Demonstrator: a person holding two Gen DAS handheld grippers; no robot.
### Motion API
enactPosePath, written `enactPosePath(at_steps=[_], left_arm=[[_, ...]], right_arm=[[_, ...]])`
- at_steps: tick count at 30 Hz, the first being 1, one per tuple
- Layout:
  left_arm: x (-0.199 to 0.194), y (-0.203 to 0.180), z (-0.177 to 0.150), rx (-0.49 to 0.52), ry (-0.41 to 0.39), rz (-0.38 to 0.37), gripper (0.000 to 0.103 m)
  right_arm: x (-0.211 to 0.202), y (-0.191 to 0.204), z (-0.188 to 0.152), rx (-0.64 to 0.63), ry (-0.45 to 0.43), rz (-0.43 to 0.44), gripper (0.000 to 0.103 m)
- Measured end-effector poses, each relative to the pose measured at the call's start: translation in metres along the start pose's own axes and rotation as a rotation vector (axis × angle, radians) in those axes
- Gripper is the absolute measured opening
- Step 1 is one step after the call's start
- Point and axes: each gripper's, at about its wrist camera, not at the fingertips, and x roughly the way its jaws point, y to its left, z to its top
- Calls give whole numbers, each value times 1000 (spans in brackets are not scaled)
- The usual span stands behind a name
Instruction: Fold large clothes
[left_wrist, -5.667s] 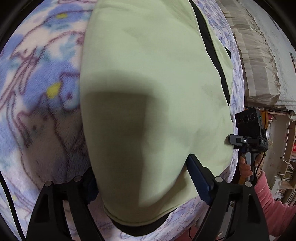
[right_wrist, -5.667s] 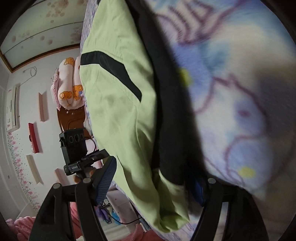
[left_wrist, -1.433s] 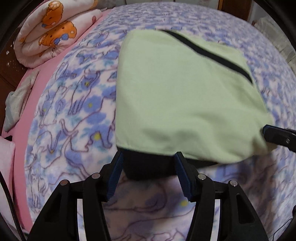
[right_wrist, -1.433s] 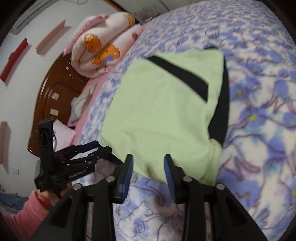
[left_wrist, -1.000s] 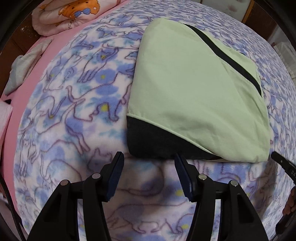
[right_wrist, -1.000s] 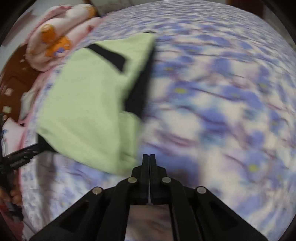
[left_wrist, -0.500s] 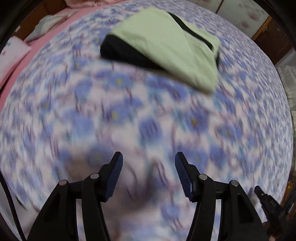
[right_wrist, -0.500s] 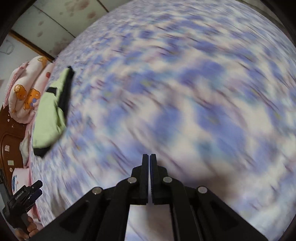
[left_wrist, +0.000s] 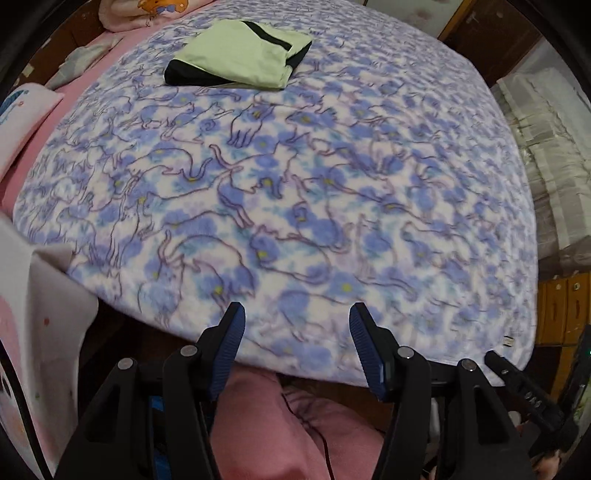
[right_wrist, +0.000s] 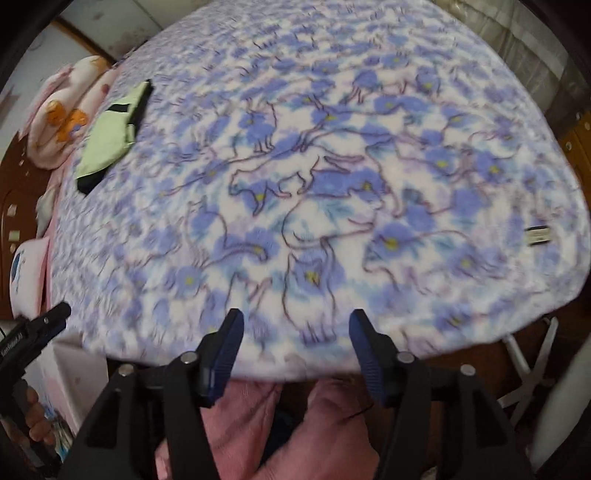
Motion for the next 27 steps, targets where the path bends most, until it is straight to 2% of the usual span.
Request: enactPosePath(at_steps=[2,5,6,9,12,13,15,18,19,22,24,27], left_arm=[[-25,-16,-7,28,-15,-26,57],[-62,-40,-9,59,-78,-17,61],[-71,-48,-8,63,-96,-32,65],[-96,-76,-11,112,-156,-48,66],[-111,-96,-15,191,-214,-11,68],[-114,-100,-18,209,-233,2,68],[-116,-106,-23,243,-244,30,68],[-117,-103,-26,239,-246,41,70],[-118,-100,-26,226,-252,39,75],[-123,-95,-26,206,-278,49,81],[-126,-96,-28,212,-297,61,85],[-129,-99,-32,234,-319,62,101]], right_arm=[[-24,1,-4,-7,-10,1,64],[-64,8,-5,-43,-63,6,71],[-72,10,-3,-57,-77,3,71],[-103,17,-3,-89,-101,5,72],[-127,22,-9,-107,-147,5,74],[-137,24,-13,-118,-185,-20,79],[-146,24,-19,-113,-224,-32,86],[-152,22,-28,-84,-244,-38,88],[-152,22,-30,-85,-242,-38,89],[-150,25,-31,-99,-243,-33,97],[-151,30,-32,-115,-249,-40,99],[-153,37,-32,-136,-260,-43,101]])
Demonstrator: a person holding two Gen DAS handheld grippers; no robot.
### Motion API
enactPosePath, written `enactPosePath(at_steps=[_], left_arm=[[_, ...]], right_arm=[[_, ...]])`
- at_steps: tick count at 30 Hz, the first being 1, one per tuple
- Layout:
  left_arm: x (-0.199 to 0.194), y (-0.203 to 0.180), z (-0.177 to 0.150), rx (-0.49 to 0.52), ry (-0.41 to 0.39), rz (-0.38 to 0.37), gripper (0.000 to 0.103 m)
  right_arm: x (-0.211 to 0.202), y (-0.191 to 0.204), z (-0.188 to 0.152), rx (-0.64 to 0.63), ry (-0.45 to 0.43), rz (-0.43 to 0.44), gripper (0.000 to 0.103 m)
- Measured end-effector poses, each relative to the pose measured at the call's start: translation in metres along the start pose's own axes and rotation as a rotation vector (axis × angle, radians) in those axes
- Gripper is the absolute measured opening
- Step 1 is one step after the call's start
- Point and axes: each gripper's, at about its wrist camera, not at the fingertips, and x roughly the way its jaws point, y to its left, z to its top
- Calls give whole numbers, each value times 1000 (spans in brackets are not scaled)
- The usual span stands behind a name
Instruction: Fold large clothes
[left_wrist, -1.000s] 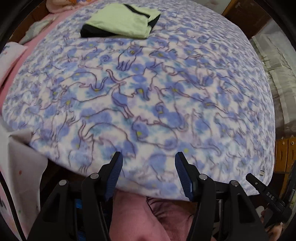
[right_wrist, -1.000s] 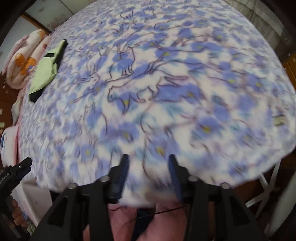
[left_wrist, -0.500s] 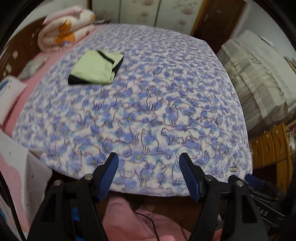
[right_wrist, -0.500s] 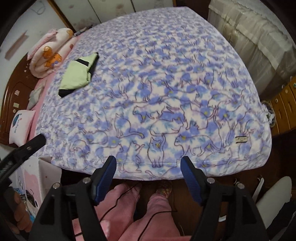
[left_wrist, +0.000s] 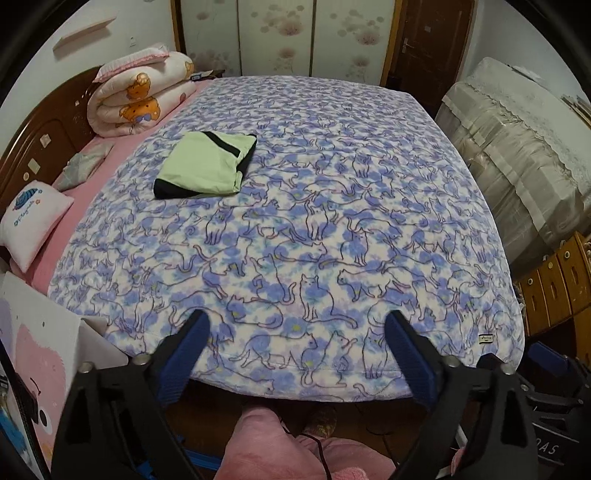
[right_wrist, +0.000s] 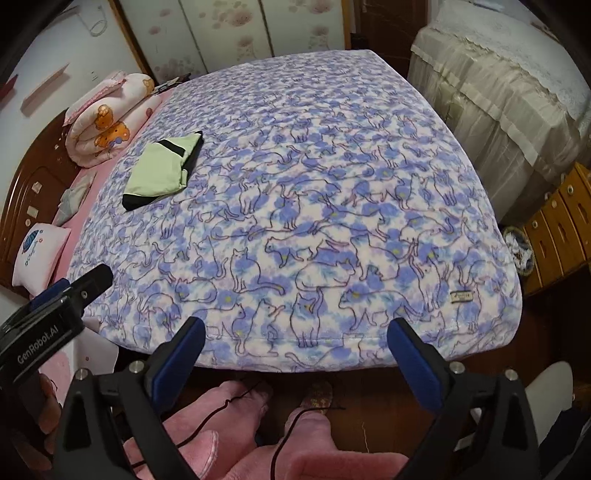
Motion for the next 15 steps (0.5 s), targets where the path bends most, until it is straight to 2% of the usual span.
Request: enactPosePath(at_steps=[5,15], left_arm=[[-2,-5,0,36,-11,9,102],[-2,-9,-2,33,-8,22,102]], right_arm=[[4,6,1,-13,16,-7,103],[4,16,2,-49,10,-22,103]])
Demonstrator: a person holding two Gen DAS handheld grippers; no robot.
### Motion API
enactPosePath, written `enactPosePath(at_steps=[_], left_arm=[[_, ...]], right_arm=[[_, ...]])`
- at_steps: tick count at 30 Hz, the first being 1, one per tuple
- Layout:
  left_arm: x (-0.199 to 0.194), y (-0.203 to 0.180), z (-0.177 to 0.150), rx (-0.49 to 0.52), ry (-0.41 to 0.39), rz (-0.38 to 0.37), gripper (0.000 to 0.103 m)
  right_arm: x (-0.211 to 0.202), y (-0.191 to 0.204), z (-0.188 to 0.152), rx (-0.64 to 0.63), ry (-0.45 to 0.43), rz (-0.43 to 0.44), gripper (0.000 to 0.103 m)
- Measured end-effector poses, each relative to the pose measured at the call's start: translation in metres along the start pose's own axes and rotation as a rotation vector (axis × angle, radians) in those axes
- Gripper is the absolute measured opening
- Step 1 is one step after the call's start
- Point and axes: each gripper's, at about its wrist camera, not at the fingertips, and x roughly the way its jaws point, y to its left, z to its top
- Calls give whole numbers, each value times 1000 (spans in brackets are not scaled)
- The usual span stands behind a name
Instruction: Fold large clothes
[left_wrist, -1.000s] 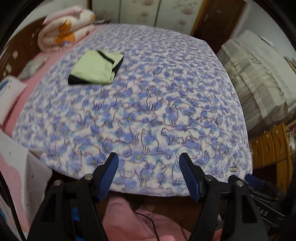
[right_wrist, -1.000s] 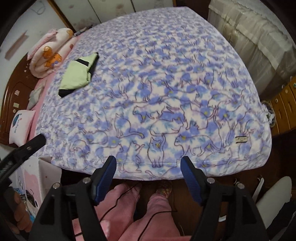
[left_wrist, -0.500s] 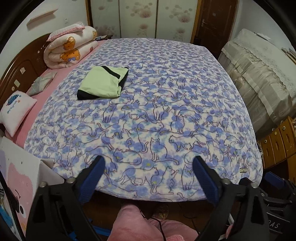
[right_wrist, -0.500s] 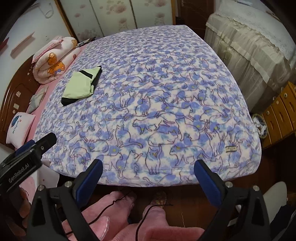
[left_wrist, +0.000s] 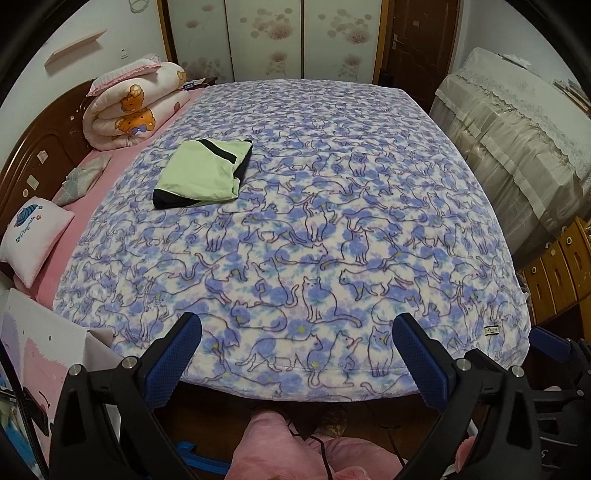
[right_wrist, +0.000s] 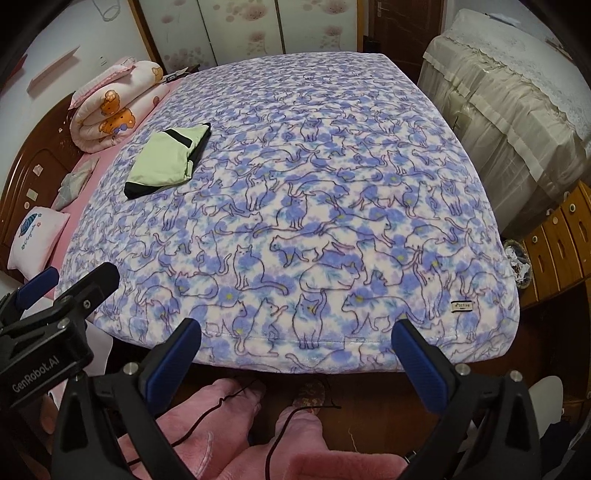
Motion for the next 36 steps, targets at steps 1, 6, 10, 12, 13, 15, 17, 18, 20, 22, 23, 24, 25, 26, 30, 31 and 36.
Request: enactPosePath(at_steps=[1,6,10,12,13,15,17,18,20,22,23,24,25,26,30,31,36], left_arm=[[0,0,0,-1,-1,-1,102],[1,1,0,0,7,-3,102],[2,1,-1,2,8,3,102],[3,1,-2,3,9,5,102],[3,1,-1,2,10,2,102],[3,1,-2,2,13,-2,102],[4,1,-1,2,13,-2,102],[4,1,-2,1,15,-3,102],[5,1,-2,1,16,-3,102],[5,2,-2,0,17,-5,102],[6,2,-3,-1,18,-6,102],[6,2,-2,0,19,-4,102],[6,2,-2,0,20,-4,102],[6,2,-3,0,22,-5,102],[8,3,-6,-6,26,-7,102],[8,3,-6,-6,26,-7,102],[8,4,-6,-4,27,-7,102]], right_arm=[[0,0,0,-3,-2,-1,103],[-1,1,1,-9,-5,-10,103],[0,-3,2,-8,-2,-10,103],[0,-3,2,-11,-2,-9,103],[0,-3,2,-11,-2,-9,103],[0,-3,2,-10,-2,-11,103],[1,-3,1,-10,-2,-10,103],[1,-3,2,-10,-1,-10,103],[1,-2,2,-11,1,-12,103],[1,-2,3,-10,0,-11,103],[1,-2,3,-10,1,-12,103],[1,-2,4,-10,2,-11,103],[1,-2,4,-10,4,-10,103],[1,-2,4,-10,4,-11,103],[2,-2,-1,-8,7,-12,103],[4,-3,-4,-7,8,-12,103],[4,-3,-2,-8,9,-11,103]])
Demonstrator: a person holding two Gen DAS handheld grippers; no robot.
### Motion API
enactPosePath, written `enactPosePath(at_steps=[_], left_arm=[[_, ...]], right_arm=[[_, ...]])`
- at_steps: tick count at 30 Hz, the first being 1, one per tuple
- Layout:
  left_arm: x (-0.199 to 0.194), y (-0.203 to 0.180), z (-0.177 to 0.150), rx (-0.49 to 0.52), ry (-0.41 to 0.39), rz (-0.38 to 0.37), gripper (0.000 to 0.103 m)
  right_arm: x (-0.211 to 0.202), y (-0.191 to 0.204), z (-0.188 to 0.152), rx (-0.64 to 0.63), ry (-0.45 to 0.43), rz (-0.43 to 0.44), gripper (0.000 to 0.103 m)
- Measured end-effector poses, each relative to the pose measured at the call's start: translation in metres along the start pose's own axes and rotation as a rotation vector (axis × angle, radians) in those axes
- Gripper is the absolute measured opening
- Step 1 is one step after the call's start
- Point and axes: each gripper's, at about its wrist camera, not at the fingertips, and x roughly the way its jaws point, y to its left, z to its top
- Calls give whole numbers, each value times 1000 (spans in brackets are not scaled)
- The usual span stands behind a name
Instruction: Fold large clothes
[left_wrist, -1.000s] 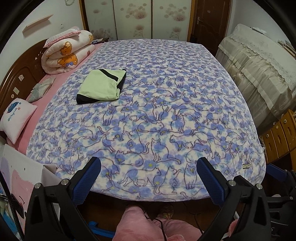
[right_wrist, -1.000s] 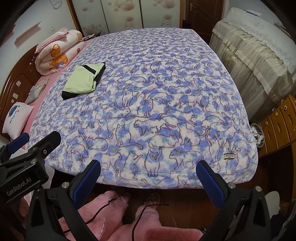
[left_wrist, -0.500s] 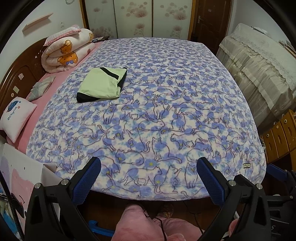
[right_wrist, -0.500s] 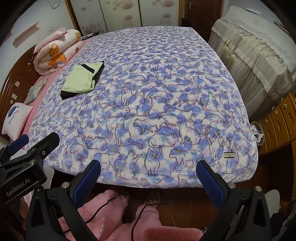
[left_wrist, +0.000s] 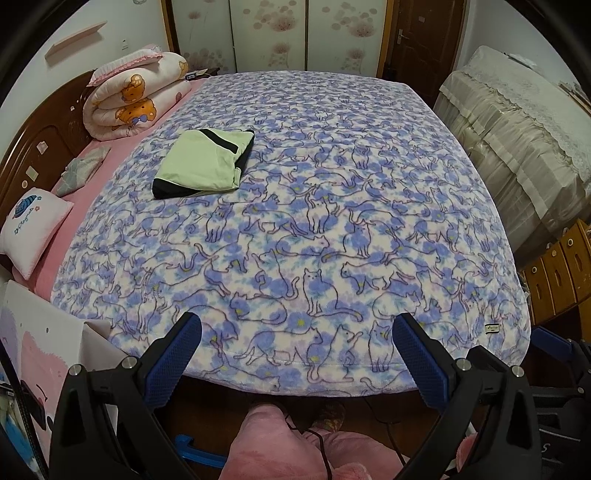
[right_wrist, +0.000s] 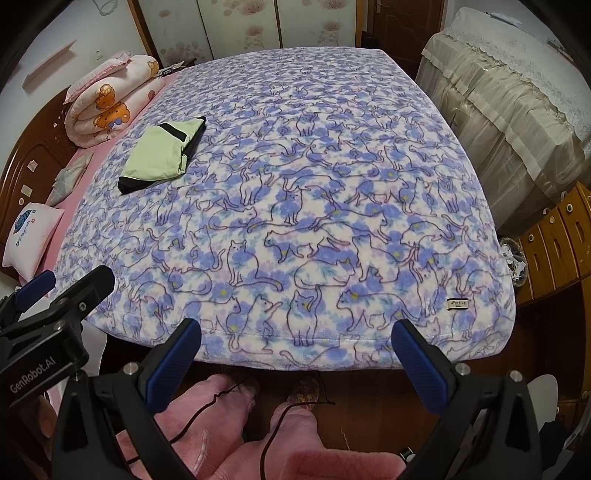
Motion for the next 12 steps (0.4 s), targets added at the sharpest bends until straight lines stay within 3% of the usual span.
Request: enactPosePath(at_steps=[12], left_arm=[[0,0,0,1,1,1,102]], right_arm=[[0,-1,3,-2,1,0,103]])
